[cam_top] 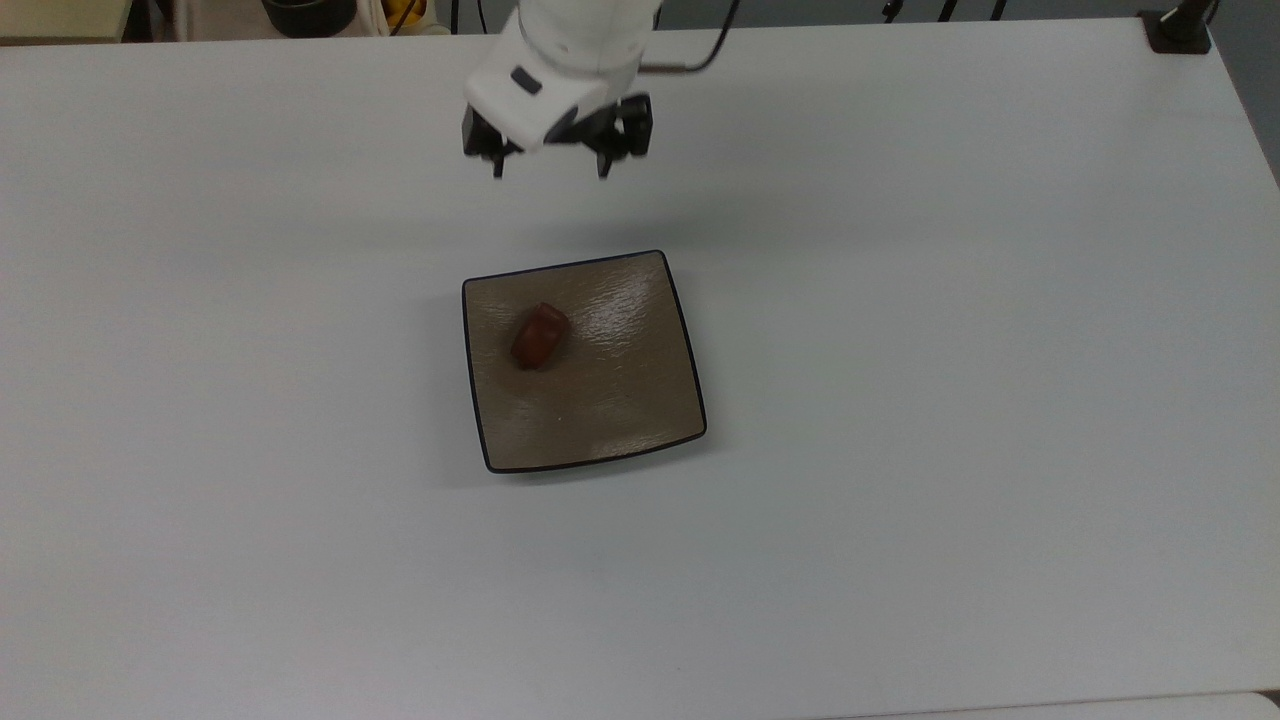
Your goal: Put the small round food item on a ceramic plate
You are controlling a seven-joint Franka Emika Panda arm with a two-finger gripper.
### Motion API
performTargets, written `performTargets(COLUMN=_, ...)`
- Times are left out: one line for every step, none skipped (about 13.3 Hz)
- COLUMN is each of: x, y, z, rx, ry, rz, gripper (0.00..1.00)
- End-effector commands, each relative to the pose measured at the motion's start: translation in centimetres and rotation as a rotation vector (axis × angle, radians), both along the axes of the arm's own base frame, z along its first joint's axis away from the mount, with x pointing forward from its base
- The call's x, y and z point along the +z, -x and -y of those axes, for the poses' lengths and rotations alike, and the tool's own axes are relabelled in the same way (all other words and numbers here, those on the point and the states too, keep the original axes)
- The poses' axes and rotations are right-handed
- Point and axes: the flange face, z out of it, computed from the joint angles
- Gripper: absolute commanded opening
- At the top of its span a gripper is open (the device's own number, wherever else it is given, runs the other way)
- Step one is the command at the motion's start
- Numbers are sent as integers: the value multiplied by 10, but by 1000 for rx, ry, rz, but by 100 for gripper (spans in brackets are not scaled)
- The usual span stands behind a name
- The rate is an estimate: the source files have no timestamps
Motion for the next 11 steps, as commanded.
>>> performTargets(x=30, y=40, z=27, rx=14, ry=-83, rz=-44, gripper=100)
performTargets(x=42, y=49, z=36, rx=-10, ry=-112, rz=-1, gripper=100)
performTargets(x=49, y=54, z=45, rx=-31, ry=-126, rz=18, gripper=100)
performTargets(x=57, y=61, z=53, rx=-60, ry=-148, rz=33, gripper=100)
performTargets(x=62, y=65, z=60, rx=-71, ry=-166, rz=39, gripper=100)
performTargets(x=65, y=66, z=65, rx=-83, ry=-176, rz=47, gripper=100)
performTargets(x=67, y=67, z=71, rx=-92, ry=-184, rz=50, gripper=100)
performTargets(x=68, y=67, z=73, rx=-105, ry=-187, rz=54, gripper=100)
performTargets(x=68, y=65, z=73, rx=-108, ry=-189, rz=63, gripper=100)
performTargets(x=68, y=60, z=72, rx=-109, ry=-193, rz=98, gripper=100)
performTargets(x=67, y=58, z=72, rx=-123, ry=-194, rz=114, gripper=100)
